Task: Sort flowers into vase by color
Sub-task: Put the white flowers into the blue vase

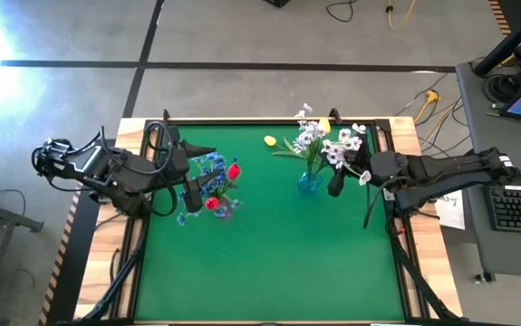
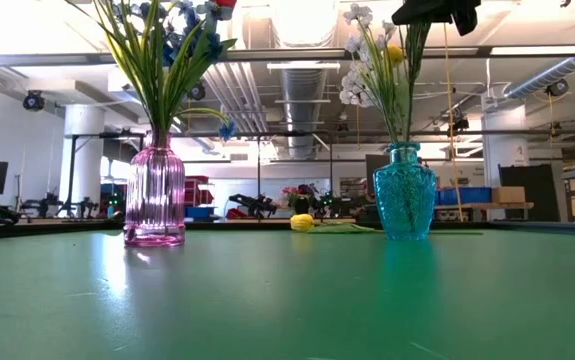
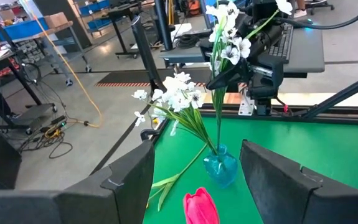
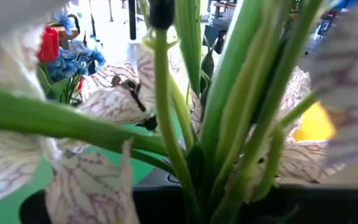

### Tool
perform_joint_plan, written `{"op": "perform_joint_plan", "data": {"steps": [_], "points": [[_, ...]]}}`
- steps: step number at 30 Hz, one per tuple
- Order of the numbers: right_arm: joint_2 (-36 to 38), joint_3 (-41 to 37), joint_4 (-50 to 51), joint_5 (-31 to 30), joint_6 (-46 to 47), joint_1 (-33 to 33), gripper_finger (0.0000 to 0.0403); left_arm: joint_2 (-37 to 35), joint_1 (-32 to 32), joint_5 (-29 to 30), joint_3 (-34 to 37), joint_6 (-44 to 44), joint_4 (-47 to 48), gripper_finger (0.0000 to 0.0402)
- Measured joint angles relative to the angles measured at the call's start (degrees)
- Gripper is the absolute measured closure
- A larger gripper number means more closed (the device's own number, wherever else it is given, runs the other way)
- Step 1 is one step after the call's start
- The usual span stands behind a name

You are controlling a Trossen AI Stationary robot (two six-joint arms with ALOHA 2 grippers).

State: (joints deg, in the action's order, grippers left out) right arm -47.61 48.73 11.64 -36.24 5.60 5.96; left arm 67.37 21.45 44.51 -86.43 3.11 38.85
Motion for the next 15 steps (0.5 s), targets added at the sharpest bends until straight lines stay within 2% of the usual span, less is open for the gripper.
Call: {"op": "perform_joint_plan", "data": {"steps": [6,15], "points": [[-0.92,-0.04,0.03,-0.01,0.39,0.0,0.0371,0.02,0.0,0.0,0.0,0.02,0.0,0.0177],[-2.52,-0.04,0.81,-1.3,0.43,0.0,0.0249,0.02,0.11,-0.01,0.0,0.94,0.3,0.0177]]}}
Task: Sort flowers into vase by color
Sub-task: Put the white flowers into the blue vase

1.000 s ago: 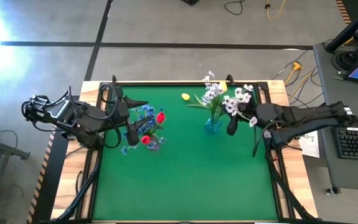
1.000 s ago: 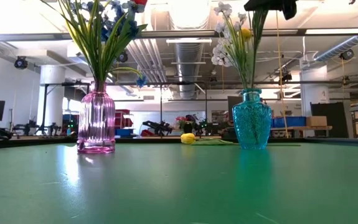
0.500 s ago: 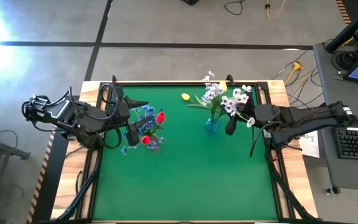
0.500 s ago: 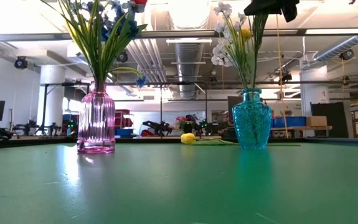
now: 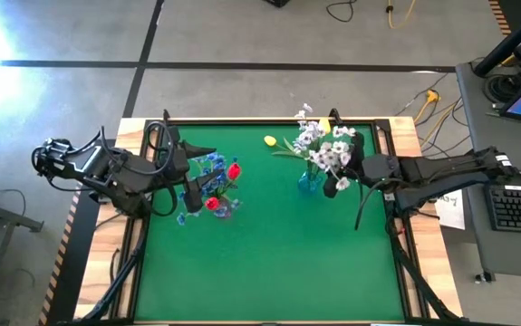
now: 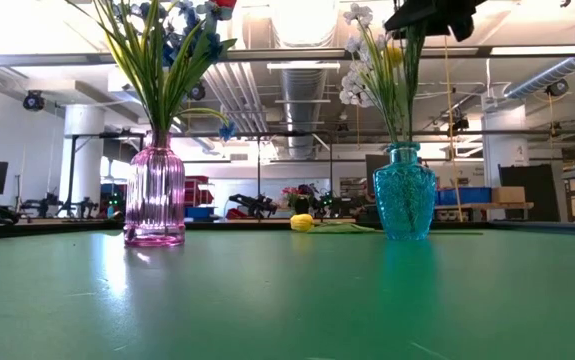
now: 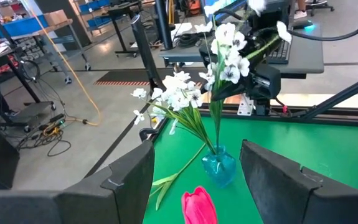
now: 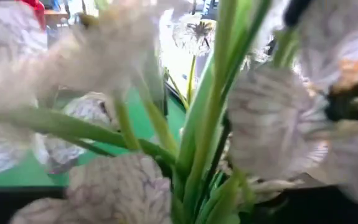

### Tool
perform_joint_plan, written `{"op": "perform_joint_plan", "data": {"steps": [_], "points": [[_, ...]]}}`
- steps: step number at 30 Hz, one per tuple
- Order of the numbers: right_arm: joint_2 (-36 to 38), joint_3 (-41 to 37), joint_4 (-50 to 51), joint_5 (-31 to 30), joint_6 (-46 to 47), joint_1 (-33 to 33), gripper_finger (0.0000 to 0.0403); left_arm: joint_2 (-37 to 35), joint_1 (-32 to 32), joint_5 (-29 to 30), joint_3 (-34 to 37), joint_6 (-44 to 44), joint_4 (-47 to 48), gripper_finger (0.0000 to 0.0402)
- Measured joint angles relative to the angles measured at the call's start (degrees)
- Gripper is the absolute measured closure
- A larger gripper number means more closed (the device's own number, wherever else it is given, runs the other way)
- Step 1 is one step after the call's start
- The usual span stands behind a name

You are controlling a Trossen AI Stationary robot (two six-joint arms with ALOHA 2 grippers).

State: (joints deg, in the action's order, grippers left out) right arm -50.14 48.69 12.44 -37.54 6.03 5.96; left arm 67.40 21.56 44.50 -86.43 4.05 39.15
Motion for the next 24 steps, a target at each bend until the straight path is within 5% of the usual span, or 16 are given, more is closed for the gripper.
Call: {"op": "perform_joint_plan", "data": {"steps": [15,24], "points": [[1.62,0.0,7.26,0.11,6.65,0.0,0.0063,0.0,0.15,-0.01,0.68,0.22,0.38,0.0177],[-0.54,0.02,8.28,2.08,8.77,0.02,0.0034,0.04,0.13,1.46,1.88,1.22,0.03,0.0177]]}}
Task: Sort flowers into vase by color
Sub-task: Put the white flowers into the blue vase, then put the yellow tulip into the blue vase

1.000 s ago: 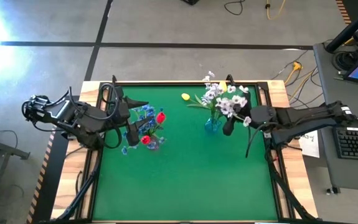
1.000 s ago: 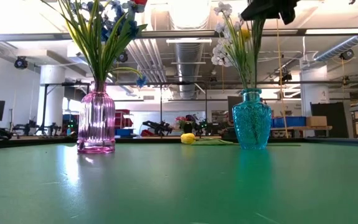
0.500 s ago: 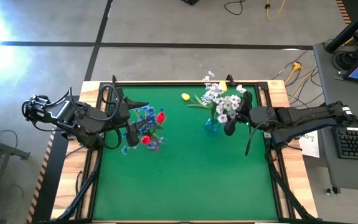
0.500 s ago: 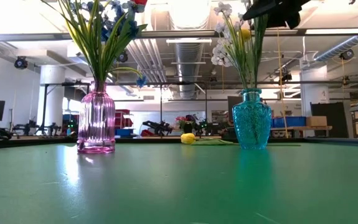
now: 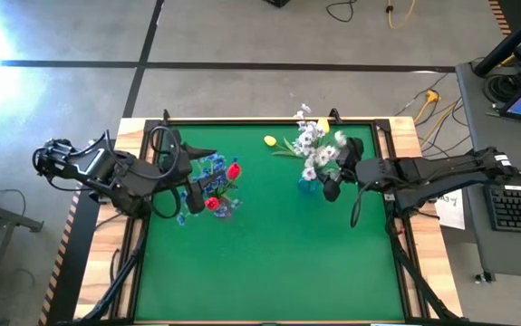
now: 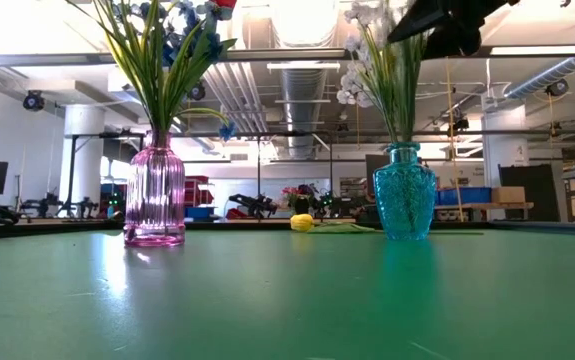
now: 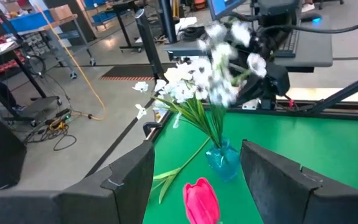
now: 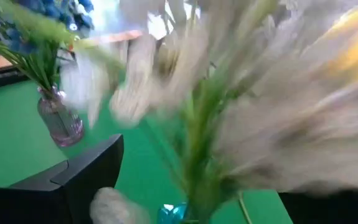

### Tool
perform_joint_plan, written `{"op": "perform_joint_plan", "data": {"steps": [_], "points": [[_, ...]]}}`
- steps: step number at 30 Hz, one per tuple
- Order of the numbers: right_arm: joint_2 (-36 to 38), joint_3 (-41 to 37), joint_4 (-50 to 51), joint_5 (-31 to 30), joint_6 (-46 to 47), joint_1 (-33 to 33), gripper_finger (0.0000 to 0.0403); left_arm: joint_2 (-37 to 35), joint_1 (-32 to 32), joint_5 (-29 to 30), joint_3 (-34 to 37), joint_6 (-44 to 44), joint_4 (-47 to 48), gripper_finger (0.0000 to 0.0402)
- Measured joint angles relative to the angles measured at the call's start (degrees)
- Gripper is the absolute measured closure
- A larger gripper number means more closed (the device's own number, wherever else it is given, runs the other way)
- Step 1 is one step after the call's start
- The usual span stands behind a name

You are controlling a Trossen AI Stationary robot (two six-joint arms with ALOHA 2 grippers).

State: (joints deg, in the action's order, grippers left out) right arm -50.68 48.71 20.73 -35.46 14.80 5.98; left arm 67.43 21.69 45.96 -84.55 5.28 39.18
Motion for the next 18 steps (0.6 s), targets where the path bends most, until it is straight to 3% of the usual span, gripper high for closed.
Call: {"op": "perform_joint_plan", "data": {"steps": [13,18], "points": [[2.06,0.0,6.83,0.02,5.26,0.0,0.0034,-0.02,0.0,0.13,0.0,0.0,0.04,0.0177],[5.19,0.0,6.9,3.78,7.81,-0.02,0.0034,-0.02,0.0,0.13,0.0,0.0,0.34,0.0177]]}}
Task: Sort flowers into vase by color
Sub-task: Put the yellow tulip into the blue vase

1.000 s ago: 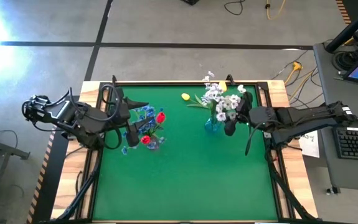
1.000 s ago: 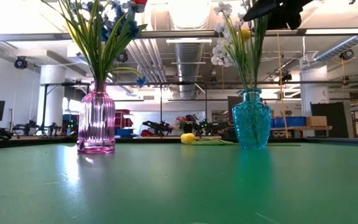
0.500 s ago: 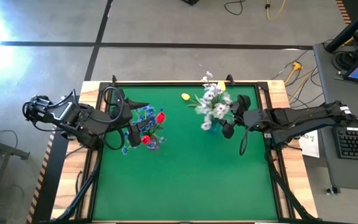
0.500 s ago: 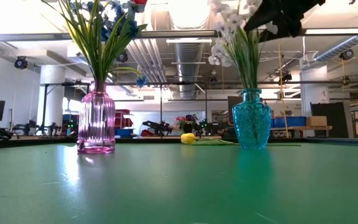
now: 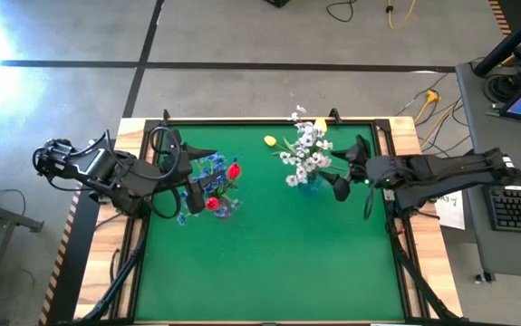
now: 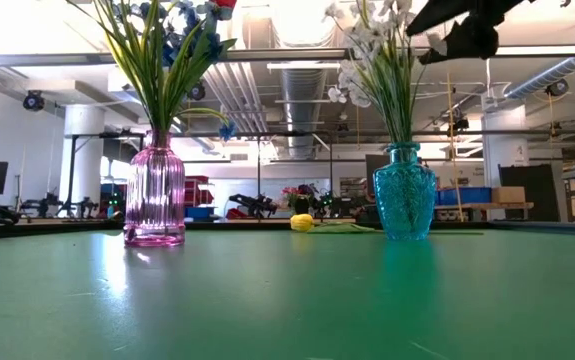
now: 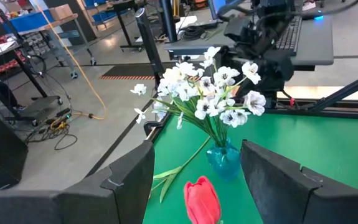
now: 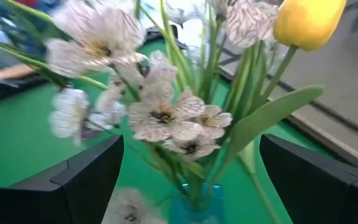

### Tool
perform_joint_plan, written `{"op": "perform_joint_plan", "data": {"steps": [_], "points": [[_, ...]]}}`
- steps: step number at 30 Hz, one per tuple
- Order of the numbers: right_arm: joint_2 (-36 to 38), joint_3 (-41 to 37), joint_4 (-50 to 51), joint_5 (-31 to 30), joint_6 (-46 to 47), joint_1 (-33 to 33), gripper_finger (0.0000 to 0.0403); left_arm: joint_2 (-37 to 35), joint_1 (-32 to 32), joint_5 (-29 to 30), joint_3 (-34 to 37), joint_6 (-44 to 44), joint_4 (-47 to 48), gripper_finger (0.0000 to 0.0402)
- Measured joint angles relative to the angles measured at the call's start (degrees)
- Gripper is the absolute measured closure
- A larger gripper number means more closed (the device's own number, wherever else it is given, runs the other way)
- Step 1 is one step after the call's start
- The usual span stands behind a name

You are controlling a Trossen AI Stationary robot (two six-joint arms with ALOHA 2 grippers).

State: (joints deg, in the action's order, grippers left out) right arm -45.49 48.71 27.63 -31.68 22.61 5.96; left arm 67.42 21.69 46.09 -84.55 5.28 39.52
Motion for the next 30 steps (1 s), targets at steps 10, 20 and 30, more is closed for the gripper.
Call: {"op": "perform_joint_plan", "data": {"steps": [10,20,30], "points": [[6.44,0.02,0.1,5.16,3.56,0.02,0.0034,0.0,0.0,0.0,0.07,0.0,-0.05,0.0177],[8.19,5.19,12.52,-8.66,11.1,0.0,0.0034,0.0,0.0,-0.03,0.33,0.02,-0.05,0.0177],[0.52,6.34,38.61,-8.56,34.88,-6.03,0.0034,0.0,0.0,-0.05,0.35,0.02,-0.08,0.0177]]}}
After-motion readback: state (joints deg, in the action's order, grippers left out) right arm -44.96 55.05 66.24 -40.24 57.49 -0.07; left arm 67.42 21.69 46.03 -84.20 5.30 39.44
